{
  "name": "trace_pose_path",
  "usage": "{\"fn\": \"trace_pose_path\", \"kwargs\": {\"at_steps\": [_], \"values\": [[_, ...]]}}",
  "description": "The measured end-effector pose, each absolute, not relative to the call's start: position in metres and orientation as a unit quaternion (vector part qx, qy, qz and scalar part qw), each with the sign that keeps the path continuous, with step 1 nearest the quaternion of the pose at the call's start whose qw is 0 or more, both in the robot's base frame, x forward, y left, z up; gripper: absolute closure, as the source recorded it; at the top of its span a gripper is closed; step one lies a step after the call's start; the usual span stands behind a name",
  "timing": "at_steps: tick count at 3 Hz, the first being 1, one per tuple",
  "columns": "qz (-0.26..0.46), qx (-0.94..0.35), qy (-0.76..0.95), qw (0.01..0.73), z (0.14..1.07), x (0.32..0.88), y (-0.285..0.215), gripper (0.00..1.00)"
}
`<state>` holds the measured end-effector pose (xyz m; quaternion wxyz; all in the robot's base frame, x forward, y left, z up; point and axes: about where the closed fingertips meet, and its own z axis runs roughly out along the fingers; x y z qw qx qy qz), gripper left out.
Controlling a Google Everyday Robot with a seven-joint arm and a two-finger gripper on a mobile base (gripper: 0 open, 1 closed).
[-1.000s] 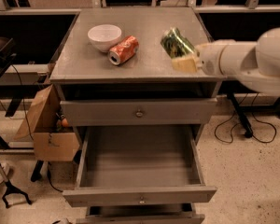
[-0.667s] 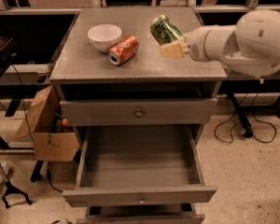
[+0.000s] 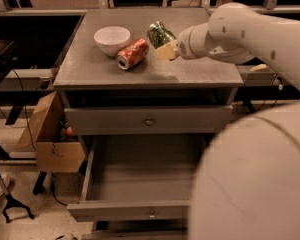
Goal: Pick green can from middle drawer and place on counter
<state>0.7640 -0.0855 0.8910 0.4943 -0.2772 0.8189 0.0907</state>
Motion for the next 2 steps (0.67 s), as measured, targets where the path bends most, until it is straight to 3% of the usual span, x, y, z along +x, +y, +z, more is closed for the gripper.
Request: {"fn": "trace_pose_path", "kwargs": {"at_steps": [2], "values": [[0.049,-0.205,0.873,0.441,0.850,0.795,-0.117,0.13]]}}
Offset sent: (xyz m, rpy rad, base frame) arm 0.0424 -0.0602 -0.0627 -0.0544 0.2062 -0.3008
